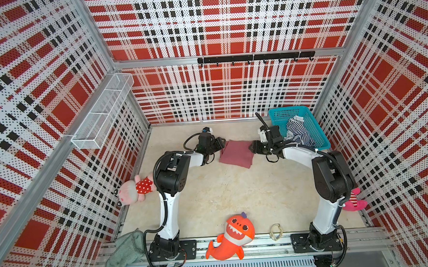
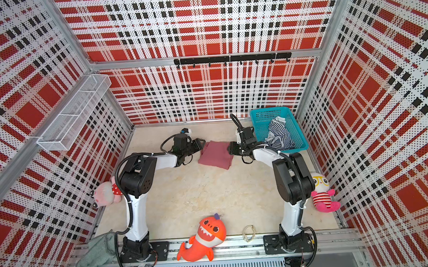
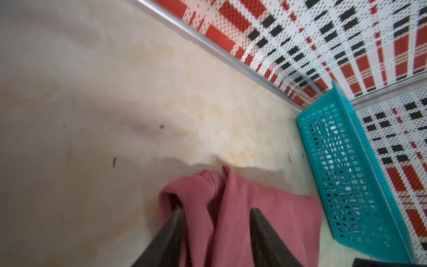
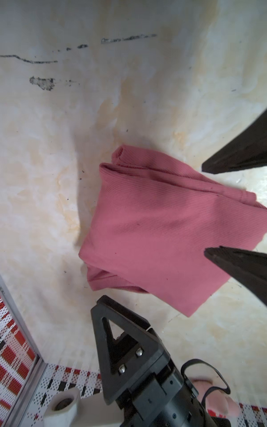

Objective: Fold and stack tank tops
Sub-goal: Smooth out the tank top at the top-center of the table, then move the tank top to the top-center of the table.

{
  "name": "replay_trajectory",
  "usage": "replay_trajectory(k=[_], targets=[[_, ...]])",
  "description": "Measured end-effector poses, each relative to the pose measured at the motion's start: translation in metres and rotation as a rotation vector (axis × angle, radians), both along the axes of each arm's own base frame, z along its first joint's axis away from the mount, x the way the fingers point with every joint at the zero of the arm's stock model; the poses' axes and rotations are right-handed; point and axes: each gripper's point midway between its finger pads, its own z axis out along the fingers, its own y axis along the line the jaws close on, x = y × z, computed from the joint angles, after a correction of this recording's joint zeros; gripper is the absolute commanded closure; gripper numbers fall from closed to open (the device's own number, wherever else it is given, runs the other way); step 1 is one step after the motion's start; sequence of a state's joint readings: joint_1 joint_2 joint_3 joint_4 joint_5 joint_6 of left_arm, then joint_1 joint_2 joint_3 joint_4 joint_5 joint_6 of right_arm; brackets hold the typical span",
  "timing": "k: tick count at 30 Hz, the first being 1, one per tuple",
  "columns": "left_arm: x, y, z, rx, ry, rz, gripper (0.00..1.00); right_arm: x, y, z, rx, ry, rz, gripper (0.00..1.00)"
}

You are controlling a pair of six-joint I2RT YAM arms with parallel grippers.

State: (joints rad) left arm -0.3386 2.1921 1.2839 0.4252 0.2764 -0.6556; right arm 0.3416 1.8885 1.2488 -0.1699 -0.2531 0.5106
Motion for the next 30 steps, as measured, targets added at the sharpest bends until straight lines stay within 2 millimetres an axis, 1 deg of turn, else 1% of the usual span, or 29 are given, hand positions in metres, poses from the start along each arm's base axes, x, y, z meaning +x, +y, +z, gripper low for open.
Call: replay_trajectory(k=[2, 4, 8, 11, 14, 18, 21, 25, 29, 30], targets=[[-0.003, -0.005, -0.007, -0.015, 0.019, -0.022, 0.43, 0.000, -0.001, -0.014, -0.007, 0.027, -0.001, 0.43], [-0.006, -0.011, -0.005, -0.044, 0.016, -0.045, 0.35, -0.001, 0.000, -0.026, -0.009, 0.053, 0.000, 0.43], [-0.013, -0.025, 0.005, -0.113, -0.021, -0.093, 0.30, -0.003, 0.003, -0.046, 0.001, 0.090, 0.005, 0.41], [-0.019, -0.034, 0.006, -0.133, -0.018, -0.117, 0.29, -0.005, 0.006, -0.054, 0.018, 0.105, 0.011, 0.40], [-0.024, -0.043, 0.002, -0.134, -0.006, -0.134, 0.29, -0.002, 0.011, -0.054, 0.036, 0.093, 0.022, 0.40], [-0.028, -0.048, -0.003, -0.134, 0.007, -0.146, 0.30, 0.004, 0.020, -0.053, 0.056, 0.075, 0.041, 0.40], [-0.029, -0.049, -0.003, -0.137, 0.009, -0.154, 0.29, 0.009, 0.034, -0.053, 0.068, 0.059, 0.068, 0.40], [-0.029, -0.045, -0.005, -0.123, 0.020, -0.148, 0.23, 0.016, 0.062, -0.052, 0.086, 0.038, 0.122, 0.40], [-0.031, -0.025, -0.005, -0.094, 0.033, -0.120, 0.13, 0.013, 0.093, -0.052, 0.102, 0.026, 0.182, 0.40], [-0.032, -0.018, -0.005, -0.087, 0.036, -0.111, 0.11, 0.012, 0.098, -0.051, 0.106, 0.024, 0.192, 0.39]])
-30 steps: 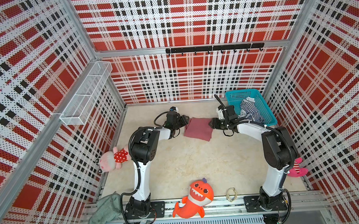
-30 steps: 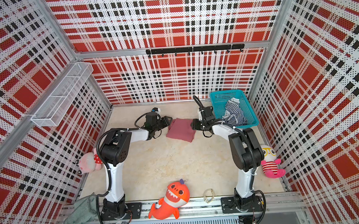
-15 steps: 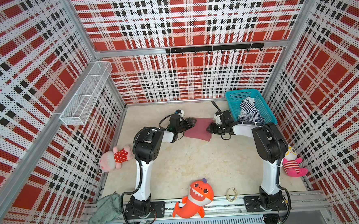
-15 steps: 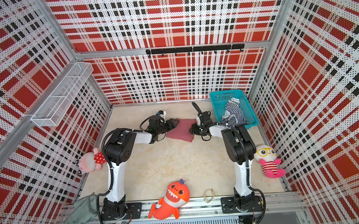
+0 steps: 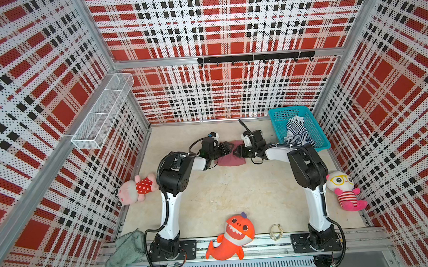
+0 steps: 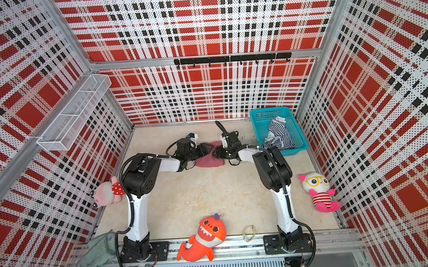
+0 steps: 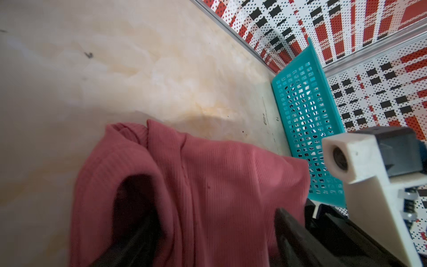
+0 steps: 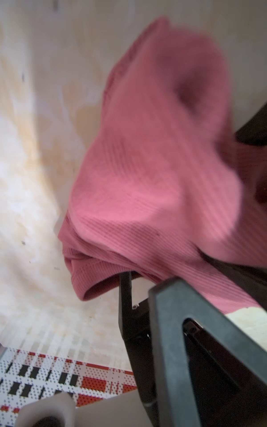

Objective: Fold and stack tank tops
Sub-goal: Move the tank top to the top-center of the table.

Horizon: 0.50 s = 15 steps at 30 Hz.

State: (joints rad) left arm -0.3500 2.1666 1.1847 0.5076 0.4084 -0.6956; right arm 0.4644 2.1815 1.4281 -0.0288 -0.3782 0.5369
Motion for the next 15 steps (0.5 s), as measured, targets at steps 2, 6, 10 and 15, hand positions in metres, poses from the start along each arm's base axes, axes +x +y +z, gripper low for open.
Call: replay_trajectory(k=[2, 6, 10, 15], targets=[[-0.002, 0.023, 0.001, 0.019, 0.011, 0.032, 0.10, -0.004, 0.008, 0.000, 0.007, 0.000, 0.017, 0.38], [0.000, 0.079, 0.004, 0.058, 0.032, 0.125, 0.09, -0.007, 0.008, 0.000, -0.004, -0.006, 0.011, 0.35], [0.007, 0.129, 0.018, 0.102, 0.021, 0.218, 0.11, -0.010, -0.002, 0.000, -0.060, 0.004, -0.019, 0.35], [0.001, 0.124, 0.033, 0.128, -0.010, 0.207, 0.18, -0.024, -0.020, 0.003, -0.125, 0.022, -0.045, 0.37]])
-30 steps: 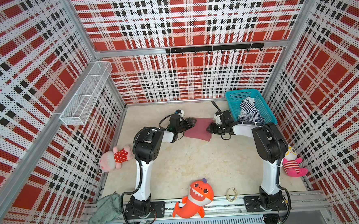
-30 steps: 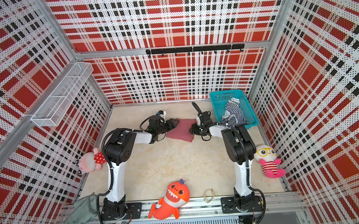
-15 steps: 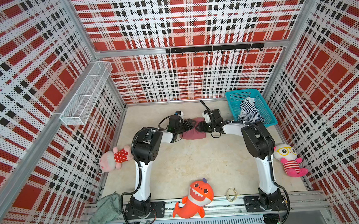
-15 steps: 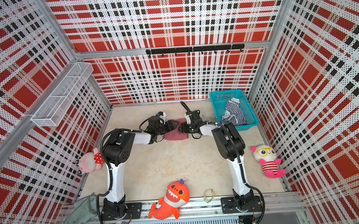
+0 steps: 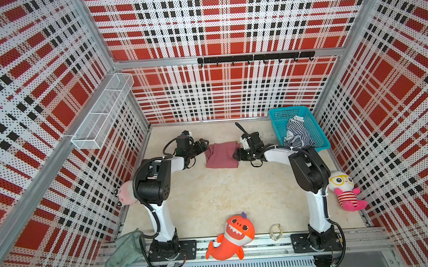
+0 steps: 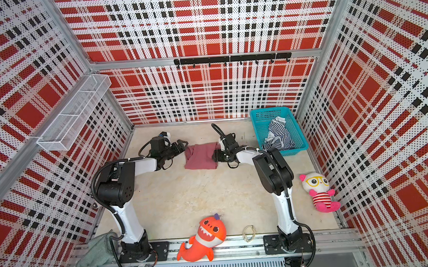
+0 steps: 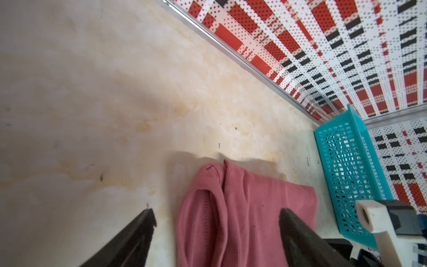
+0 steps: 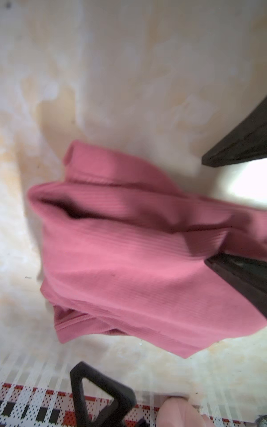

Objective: Fold and stack tank tops
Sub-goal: Move the tank top to the top-center of the table, then move the tank top to the top-left of the table.

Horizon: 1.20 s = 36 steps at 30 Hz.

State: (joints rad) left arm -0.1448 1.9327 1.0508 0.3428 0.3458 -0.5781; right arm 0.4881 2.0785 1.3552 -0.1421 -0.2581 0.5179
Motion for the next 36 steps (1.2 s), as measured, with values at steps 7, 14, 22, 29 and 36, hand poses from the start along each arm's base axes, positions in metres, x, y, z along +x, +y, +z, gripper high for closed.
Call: replay_trajectory(k=[7, 14, 22, 29, 36], targets=[[-0.018, -0.045, -0.004, 0.031, 0.016, -0.076, 0.41, -0.017, -0.010, 0.052, 0.048, -0.064, -0.018, 0.50], [-0.017, -0.040, -0.005, 0.031, 0.026, -0.042, 0.70, -0.020, 0.010, 0.072, 0.133, -0.088, 0.004, 0.61], [-0.003, -0.027, 0.001, 0.070, 0.010, 0.005, 0.81, -0.031, 0.013, 0.061, 0.148, -0.060, 0.008, 0.61], [-0.001, -0.019, -0.003, 0.106, 0.011, 0.037, 0.50, -0.037, 0.010, 0.052, 0.129, -0.042, -0.004, 0.48], [-0.005, -0.025, -0.025, 0.128, 0.051, 0.026, 0.30, -0.024, 0.016, 0.052, 0.144, -0.078, -0.026, 0.53]])
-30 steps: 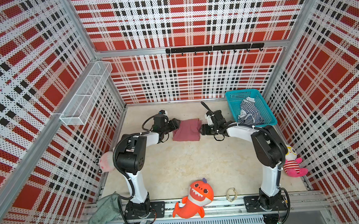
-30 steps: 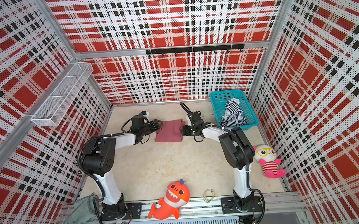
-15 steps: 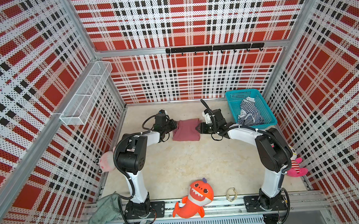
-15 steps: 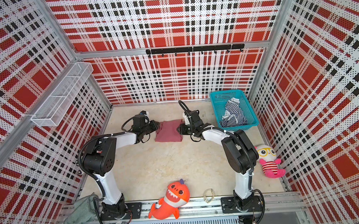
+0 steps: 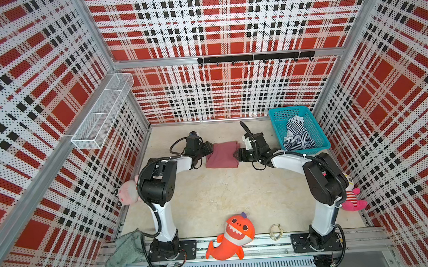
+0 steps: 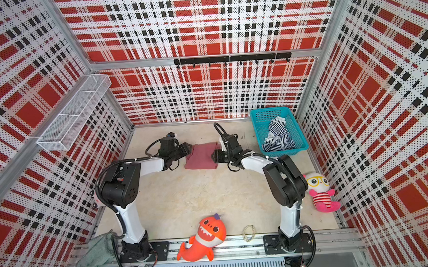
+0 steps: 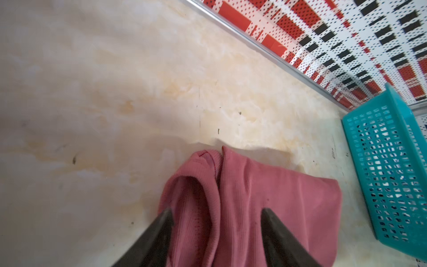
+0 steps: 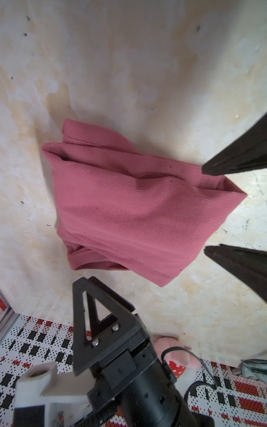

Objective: Fold and stack tank tops
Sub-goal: Move the tank top to the top-left of the table.

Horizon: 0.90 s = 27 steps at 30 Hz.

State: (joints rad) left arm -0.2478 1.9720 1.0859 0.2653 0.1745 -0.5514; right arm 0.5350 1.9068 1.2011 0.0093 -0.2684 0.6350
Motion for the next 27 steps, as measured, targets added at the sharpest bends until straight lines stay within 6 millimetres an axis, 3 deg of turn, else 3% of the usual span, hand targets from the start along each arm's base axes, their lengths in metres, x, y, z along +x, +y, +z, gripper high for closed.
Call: replay_trajectory(k=[4, 6, 11, 15, 21, 25, 27], targets=[[-0.010, -0.016, -0.022, 0.018, 0.050, -0.038, 0.34, 0.009, 0.006, -0.017, 0.010, 0.013, -0.011, 0.63], [-0.011, -0.022, -0.024, 0.023, 0.048, -0.054, 0.43, 0.010, 0.006, -0.029, 0.004, 0.029, -0.012, 0.67], [-0.013, -0.026, -0.033, 0.030, 0.056, -0.067, 0.79, 0.010, 0.004, -0.055, -0.024, 0.065, -0.022, 0.76], [-0.011, -0.022, -0.037, 0.029, 0.058, -0.061, 1.00, 0.014, -0.001, -0.062, -0.031, 0.068, -0.043, 0.78], [-0.008, -0.014, -0.037, 0.030, 0.057, -0.047, 1.00, 0.018, -0.004, -0.062, -0.018, 0.066, -0.056, 0.74], [0.000, -0.002, -0.035, 0.048, 0.062, -0.037, 1.00, 0.018, -0.002, -0.056, 0.000, 0.060, -0.038, 0.52], [0.011, 0.007, -0.031, 0.069, 0.061, -0.021, 1.00, 0.015, -0.003, -0.049, -0.007, 0.054, -0.023, 0.46]])
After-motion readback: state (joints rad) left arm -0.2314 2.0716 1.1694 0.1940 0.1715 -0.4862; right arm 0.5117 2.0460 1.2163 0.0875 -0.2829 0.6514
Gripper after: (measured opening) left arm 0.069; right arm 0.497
